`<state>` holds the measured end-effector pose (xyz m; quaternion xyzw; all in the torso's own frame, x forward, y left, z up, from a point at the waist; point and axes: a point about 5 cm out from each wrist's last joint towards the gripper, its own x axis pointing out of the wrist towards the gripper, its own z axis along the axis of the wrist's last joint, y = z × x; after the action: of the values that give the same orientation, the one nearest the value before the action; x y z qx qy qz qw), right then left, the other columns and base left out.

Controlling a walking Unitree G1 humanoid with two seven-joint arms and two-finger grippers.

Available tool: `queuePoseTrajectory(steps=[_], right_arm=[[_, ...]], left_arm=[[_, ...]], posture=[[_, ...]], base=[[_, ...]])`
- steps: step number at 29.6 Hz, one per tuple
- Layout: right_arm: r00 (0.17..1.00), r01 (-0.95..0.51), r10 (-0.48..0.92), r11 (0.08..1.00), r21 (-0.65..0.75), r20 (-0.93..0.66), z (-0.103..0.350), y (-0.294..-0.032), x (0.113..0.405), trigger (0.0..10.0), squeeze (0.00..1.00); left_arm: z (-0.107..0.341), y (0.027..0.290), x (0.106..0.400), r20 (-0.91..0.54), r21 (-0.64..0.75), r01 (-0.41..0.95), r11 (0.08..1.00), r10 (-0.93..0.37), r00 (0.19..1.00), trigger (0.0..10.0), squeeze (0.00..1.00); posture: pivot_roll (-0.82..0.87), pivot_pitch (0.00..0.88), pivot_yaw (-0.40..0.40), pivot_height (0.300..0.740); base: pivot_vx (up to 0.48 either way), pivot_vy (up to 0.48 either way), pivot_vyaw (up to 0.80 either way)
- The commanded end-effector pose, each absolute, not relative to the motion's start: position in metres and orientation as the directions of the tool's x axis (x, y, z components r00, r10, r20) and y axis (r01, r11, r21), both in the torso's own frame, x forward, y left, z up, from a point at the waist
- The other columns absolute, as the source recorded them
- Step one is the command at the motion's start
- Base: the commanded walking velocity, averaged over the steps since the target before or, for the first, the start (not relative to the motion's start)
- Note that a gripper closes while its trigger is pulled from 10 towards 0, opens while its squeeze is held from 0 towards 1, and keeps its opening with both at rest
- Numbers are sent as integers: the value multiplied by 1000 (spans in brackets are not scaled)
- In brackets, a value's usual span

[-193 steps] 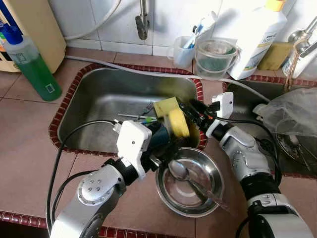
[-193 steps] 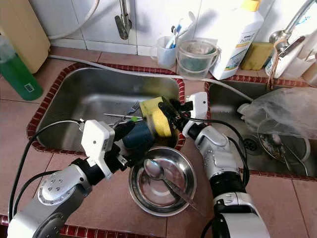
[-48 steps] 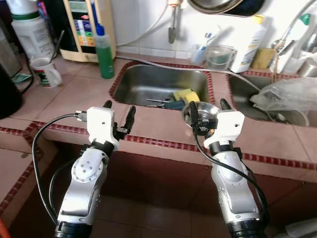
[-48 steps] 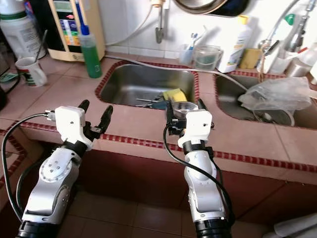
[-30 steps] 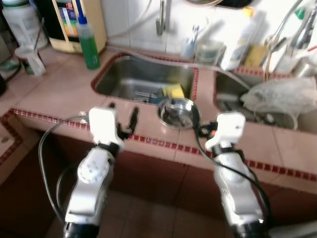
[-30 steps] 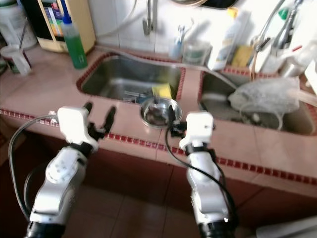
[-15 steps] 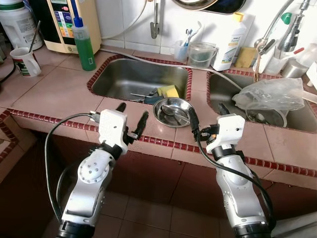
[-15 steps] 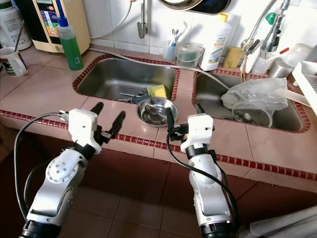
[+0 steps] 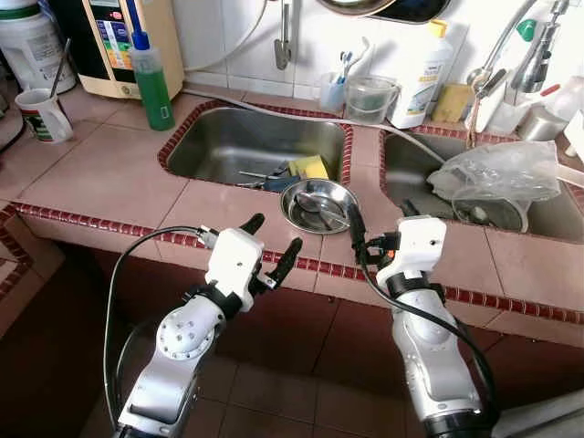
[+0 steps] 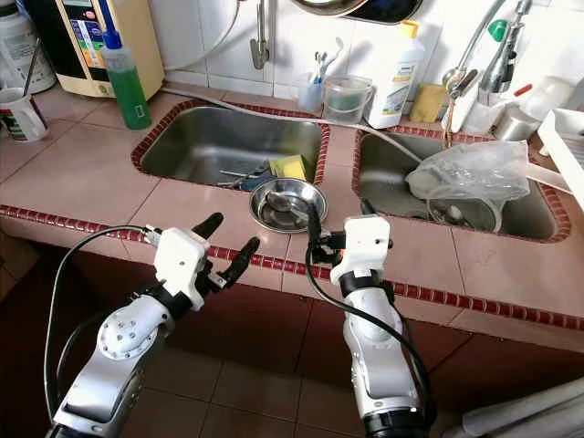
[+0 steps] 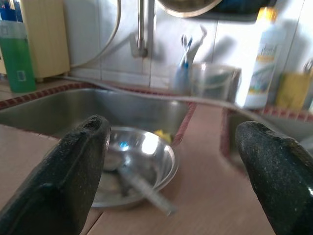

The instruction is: Kitchen organization

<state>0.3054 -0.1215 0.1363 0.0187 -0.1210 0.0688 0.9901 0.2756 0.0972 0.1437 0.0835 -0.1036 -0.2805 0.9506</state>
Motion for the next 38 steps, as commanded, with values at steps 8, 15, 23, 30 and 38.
queuePoseTrajectory(steps=[8,15,23,30,38], right_arm=[[980,-120,102,987,102,169,120,-127,312,10000,0],[983,-126,112,987,94,147,114,-128,317,10000,0],[987,-138,126,983,123,99,103,-124,318,10000,0],[988,-136,124,982,132,96,101,-122,320,10000,0],[989,-124,111,982,140,97,103,-127,327,10000,0]], left_arm=[[141,88,266,147,231,564,793,-602,785,10000,0],[143,82,262,152,231,580,781,-617,772,10000,0],[144,83,261,156,226,577,785,-614,774,10000,0],[135,78,254,130,212,610,763,-641,757,10000,0],[129,79,250,98,214,628,749,-656,749,10000,0]], posture=[[8,99,-13,740],[12,111,-12,740],[17,117,-15,740],[14,118,-8,740],[13,121,-4,740]], base=[[0,0,0],[0,0,0],[0,0,0],[0,0,0],[0,0,0]])
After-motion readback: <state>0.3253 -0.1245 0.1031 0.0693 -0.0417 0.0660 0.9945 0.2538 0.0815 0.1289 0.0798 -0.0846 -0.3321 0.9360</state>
